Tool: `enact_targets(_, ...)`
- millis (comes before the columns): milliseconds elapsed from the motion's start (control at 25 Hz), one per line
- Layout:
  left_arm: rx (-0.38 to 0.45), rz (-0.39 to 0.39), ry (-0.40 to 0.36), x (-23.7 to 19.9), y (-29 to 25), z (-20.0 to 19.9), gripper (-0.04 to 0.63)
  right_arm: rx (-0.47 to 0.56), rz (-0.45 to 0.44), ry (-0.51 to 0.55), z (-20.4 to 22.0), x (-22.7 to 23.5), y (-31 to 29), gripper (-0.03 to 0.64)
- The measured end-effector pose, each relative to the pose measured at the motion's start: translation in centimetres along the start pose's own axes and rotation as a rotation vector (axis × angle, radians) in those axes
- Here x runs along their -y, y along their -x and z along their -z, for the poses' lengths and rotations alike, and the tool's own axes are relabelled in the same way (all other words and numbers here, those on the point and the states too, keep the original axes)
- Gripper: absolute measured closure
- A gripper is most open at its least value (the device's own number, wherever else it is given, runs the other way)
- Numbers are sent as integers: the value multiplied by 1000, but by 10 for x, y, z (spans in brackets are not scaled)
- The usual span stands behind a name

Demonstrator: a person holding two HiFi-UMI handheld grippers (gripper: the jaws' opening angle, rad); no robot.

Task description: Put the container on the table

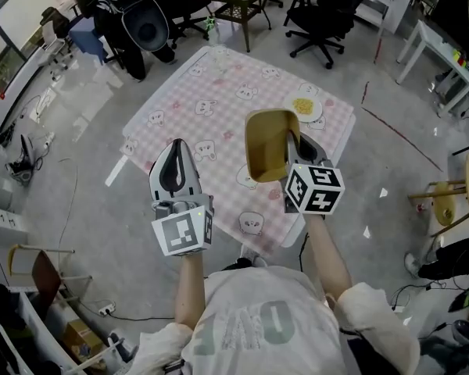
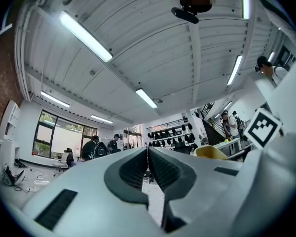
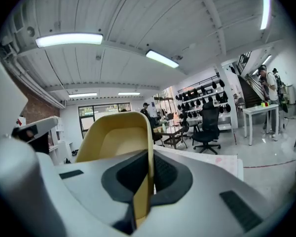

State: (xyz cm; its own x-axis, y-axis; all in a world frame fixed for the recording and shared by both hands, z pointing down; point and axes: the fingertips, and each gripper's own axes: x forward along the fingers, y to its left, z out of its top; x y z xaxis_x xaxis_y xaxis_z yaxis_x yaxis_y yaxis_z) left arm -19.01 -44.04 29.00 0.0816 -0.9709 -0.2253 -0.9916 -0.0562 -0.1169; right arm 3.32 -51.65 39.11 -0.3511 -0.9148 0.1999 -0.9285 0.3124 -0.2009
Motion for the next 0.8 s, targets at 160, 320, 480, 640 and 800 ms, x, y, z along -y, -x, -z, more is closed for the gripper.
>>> enact_targets(160,0,-7,7,-6,-3,4,566,-161,-6,-6,21,6,-54,584)
enact_targets(320,-11,-17,18,-12,-7,12,566,-346,-14,-67,64,11,-100,584)
enact_targets(480,-27,-21,27,-14,-7,18,566,-491,27,-97,107,19,-128,584)
enact_targets(640,-45,-28,39,-16,-6,26,566,-613,48,-116,145,22,-142,584)
enact_targets(800,-64,-38,41,-19,-4,32,566,-737,73,-155,181,26,-150,584)
